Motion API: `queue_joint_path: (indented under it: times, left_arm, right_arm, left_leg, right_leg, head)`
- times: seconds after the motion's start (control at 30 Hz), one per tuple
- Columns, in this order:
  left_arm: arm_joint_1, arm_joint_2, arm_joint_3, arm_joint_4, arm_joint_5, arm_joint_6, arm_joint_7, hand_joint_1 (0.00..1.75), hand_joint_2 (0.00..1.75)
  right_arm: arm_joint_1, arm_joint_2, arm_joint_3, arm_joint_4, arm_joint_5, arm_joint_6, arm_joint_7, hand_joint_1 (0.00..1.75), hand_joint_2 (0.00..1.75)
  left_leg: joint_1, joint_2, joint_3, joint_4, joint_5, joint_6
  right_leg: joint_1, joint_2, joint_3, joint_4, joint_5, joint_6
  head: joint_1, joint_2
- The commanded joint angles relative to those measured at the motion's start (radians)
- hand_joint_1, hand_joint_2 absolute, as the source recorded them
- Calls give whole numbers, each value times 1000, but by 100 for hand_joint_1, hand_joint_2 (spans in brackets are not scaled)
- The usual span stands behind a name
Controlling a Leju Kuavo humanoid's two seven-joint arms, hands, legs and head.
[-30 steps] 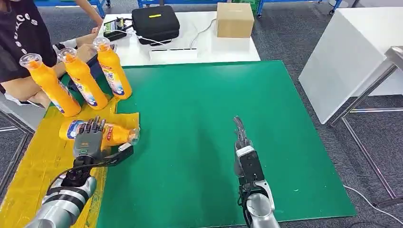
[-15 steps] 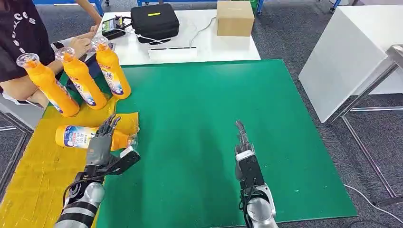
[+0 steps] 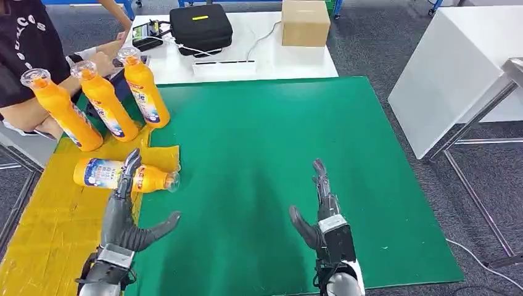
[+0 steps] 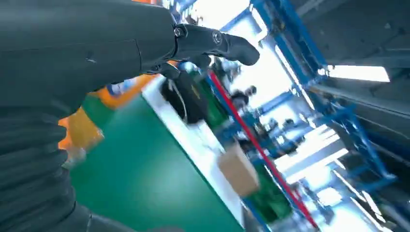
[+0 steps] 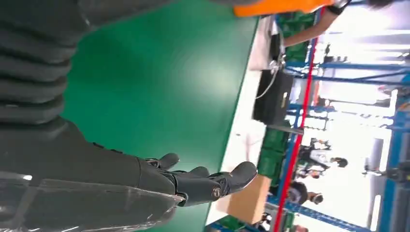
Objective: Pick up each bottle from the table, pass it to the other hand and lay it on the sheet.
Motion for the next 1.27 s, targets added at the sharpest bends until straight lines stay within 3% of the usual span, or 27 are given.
queue_joint_path:
  times: [0.03,0.27,0.37,0.4,0.73,1.27]
  left_arm:
    - [10,-36,-93,60,2,-48,51,0,175]
    - [1,-40,-85,89,32,-73,92,0,175]
    - [7,-37,-72,99,82,-96,97,0,175]
    - [9,-38,-71,97,82,-95,96,0,175]
    - [28,-53,-80,61,64,-66,78,0,175]
    - [34,-54,-79,59,63,-41,77,0,175]
  right_arm:
    - [-5,-30,75,-23,3,5,3,0,175]
    - [-16,-32,94,-8,28,0,5,0,175]
    - [-23,-30,100,-2,33,-6,5,0,175]
    - [-24,-30,100,-1,35,-8,5,0,175]
    - [-35,-23,101,-3,43,-20,4,0,175]
    - [-47,-32,114,9,48,-18,6,0,175]
  left_leg:
    - [0,0,4,-1,-1,0]
    - [0,1,3,-1,-1,0]
    - [0,3,10,-2,-4,0]
    - [0,1,5,-2,-1,0]
    - [0,2,2,-1,-1,0]
    - [0,2,4,-1,-2,0]
  right_leg:
    - [0,-2,5,-2,-2,0]
    - [0,-1,3,-1,-1,0]
    - [1,-2,12,-3,-4,0]
    - [0,-1,5,-2,-1,0]
    - [0,0,2,-1,0,0]
    - [0,0,5,-2,-1,0]
  head:
    - [0,0]
    - [0,0]
    - [0,0]
    - [0,0]
    - [0,0]
    - [0,0]
